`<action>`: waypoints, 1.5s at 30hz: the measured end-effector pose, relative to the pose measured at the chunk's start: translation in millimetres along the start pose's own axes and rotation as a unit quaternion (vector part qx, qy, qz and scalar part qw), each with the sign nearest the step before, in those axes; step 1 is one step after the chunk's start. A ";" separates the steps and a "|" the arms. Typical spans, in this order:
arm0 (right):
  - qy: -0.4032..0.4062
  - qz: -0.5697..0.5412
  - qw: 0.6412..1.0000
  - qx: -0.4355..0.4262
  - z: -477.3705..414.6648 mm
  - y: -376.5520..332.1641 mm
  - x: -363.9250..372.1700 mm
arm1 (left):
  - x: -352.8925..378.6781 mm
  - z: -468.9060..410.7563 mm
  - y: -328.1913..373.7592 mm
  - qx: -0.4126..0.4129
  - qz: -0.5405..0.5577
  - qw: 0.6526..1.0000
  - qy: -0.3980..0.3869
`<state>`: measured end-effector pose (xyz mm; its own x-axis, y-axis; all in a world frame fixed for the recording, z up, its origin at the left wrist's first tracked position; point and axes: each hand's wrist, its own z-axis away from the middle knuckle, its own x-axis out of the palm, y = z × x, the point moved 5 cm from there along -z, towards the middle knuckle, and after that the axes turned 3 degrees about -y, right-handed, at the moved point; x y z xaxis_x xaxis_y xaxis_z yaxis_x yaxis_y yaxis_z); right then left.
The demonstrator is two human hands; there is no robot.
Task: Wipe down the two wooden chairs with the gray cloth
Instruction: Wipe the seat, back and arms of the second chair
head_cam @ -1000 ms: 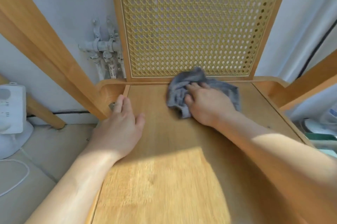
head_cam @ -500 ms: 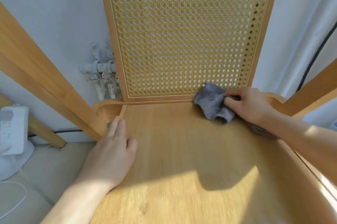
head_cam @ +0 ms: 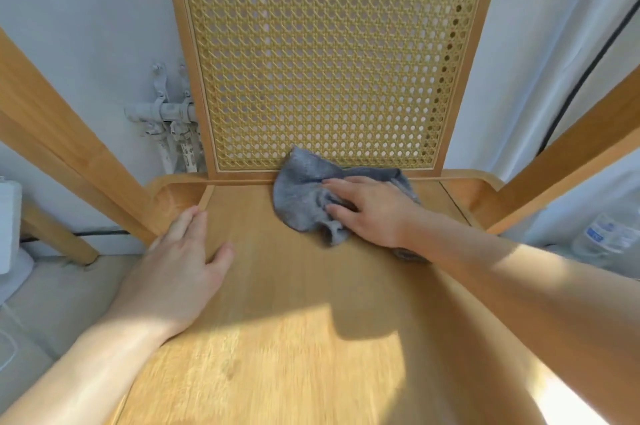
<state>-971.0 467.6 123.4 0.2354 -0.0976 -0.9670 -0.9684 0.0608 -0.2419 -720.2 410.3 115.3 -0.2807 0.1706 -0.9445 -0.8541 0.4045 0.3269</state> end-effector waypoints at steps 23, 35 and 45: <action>-0.024 0.049 0.951 0.306 66.0 69.3 -17.7 | 10.5 -7.0 -18.3 -0.089 0.208 0.973 -0.044; -0.107 0.046 0.961 0.250 97.1 57.3 -20.0 | -11.8 14.5 22.4 0.070 -0.133 0.987 0.052; 0.137 -0.495 0.829 0.223 145.9 38.0 -44.2 | 56.0 27.4 206.4 0.228 -0.017 0.962 -0.151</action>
<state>-1006.2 619.2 145.2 0.8095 -0.5365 -0.2383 -0.1723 0.1710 -0.9701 -900.2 527.9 130.7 -0.0582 0.3754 -0.9250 -0.5606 0.7544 0.3414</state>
